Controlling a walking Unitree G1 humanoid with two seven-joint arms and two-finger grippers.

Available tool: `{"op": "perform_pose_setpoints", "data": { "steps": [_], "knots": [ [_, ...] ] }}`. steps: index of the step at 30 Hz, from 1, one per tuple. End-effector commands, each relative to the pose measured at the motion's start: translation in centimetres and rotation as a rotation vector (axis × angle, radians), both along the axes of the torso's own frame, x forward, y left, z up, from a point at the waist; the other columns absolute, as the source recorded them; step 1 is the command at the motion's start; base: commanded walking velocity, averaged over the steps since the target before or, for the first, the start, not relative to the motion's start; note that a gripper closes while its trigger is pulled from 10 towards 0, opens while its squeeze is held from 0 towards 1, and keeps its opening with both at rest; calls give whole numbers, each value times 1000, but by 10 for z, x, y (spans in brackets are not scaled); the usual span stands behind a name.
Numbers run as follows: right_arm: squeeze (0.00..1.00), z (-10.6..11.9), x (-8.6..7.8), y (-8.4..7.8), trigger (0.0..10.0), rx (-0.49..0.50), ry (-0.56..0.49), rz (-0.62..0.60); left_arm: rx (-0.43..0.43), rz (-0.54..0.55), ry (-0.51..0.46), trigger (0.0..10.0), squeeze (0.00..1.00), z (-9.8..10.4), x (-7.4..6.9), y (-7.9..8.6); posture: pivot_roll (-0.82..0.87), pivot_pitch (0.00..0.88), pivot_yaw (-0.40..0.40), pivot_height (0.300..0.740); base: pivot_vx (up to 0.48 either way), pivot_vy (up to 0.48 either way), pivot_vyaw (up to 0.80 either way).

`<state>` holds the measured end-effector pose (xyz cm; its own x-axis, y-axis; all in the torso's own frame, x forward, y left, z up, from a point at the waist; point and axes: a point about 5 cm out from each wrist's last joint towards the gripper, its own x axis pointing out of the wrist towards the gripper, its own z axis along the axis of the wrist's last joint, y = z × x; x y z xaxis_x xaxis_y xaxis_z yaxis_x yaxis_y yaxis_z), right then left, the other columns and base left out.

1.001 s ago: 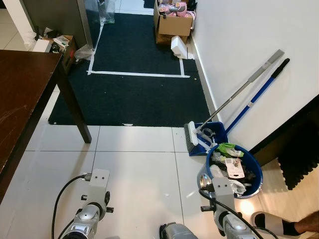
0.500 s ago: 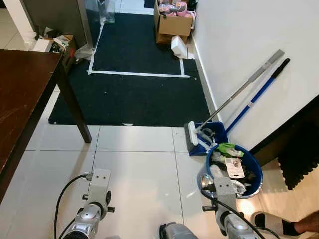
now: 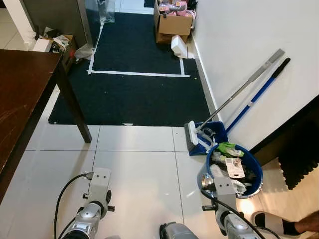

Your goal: Setting the table

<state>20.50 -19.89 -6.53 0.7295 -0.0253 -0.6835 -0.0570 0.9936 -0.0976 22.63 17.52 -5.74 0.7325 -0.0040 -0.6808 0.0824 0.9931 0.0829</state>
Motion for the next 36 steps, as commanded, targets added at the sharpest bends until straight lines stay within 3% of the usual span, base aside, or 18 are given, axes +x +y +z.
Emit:
{"op": "perform_pose_setpoints", "data": {
  "steps": [1,6,12,16,23,28,36],
  "knots": [
    [0,-3,-7,-2,10000,0,17,-15,2,-12,29,10000,0,-4,-6,-2,13,89,-15,740,0,0,0],
    [0,-2,-5,-4,10000,1,14,-21,2,-14,29,10000,0,-4,-5,-2,17,86,-13,740,0,0,0],
    [0,3,6,1,10000,17,-16,-2,19,-14,-4,10000,0,5,9,6,26,94,-27,740,0,0,0],
    [0,4,8,3,10000,14,-19,18,21,-15,-10,10000,0,6,10,6,25,94,-31,740,0,0,0],
    [0,7,9,-9,10000,-2,-26,7,49,-109,-7,10000,0,6,11,-3,14,80,-8,740,0,0,0],
    [0,11,10,-22,10000,-7,-46,-21,56,-150,-39,10000,0,17,28,-7,-17,92,-3,740,0,0,0],
    [0,11,11,-13,10000,11,-55,41,70,-173,-44,10000,0,18,28,-3,-2,98,-12,740,0,0,0]
  ]
}}
